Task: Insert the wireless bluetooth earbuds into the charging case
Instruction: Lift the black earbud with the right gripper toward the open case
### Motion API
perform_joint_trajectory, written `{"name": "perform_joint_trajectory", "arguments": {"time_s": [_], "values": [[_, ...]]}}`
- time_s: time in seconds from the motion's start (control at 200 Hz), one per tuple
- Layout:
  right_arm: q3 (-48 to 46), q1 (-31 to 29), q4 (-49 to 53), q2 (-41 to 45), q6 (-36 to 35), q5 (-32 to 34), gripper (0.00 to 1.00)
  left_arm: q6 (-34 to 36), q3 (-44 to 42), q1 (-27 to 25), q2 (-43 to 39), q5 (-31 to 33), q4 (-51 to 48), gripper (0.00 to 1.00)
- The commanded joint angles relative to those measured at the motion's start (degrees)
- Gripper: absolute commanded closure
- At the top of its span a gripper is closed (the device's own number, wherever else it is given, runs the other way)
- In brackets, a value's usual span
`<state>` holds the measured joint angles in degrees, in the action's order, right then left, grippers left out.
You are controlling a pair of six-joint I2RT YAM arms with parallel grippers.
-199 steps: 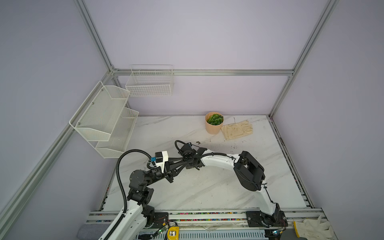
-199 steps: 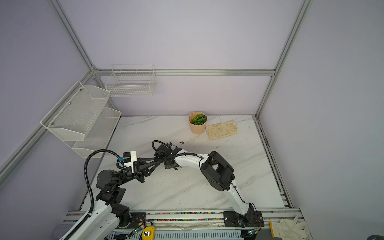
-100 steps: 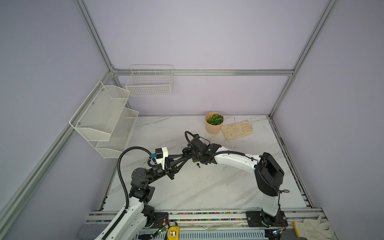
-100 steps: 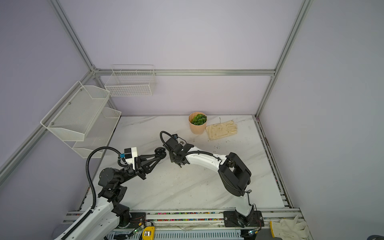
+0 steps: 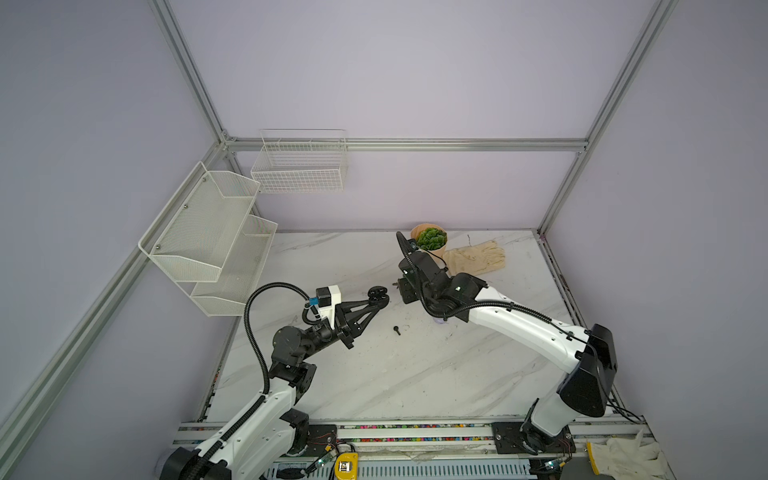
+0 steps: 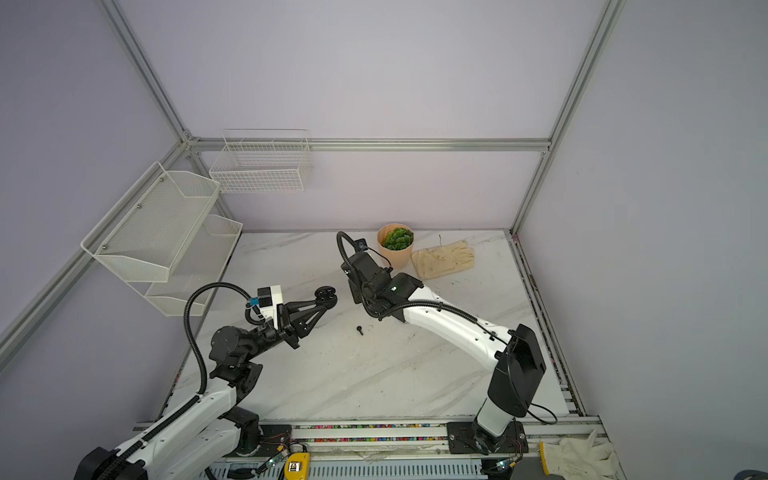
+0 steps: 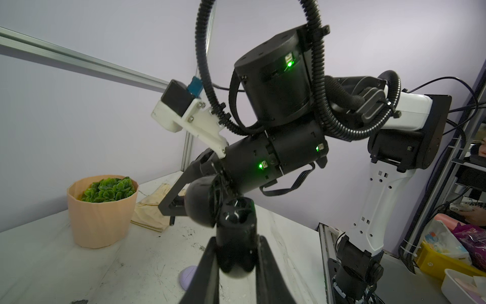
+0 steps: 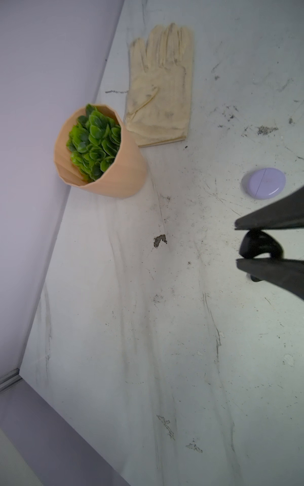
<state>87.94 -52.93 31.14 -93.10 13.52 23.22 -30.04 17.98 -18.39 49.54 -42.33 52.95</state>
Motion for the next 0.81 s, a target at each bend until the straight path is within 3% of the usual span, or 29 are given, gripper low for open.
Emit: {"name": "perform_joint_trajectory", "arguments": {"time_s": [0.0,0.215,0.445,0.8], "values": [[2.54,-1.06,3.22,4.25,-4.73,3.32,0.81,-0.63,0.52,0.18,0.79,0.11,5.59,1.00],[6.32,-7.60,3.49,7.63,-9.87,8.69,0.82,0.07,1.59,0.09,2.60,-0.44,6.23,1.00],[13.51,-15.60,3.72,4.05,-11.62,10.95,0.82,-0.20,3.81,0.11,6.45,-1.71,9.46,1.00],[18.53,-16.50,13.21,0.18,-10.69,6.66,0.83,1.43,4.68,0.11,6.54,-2.45,8.31,1.00]]}}
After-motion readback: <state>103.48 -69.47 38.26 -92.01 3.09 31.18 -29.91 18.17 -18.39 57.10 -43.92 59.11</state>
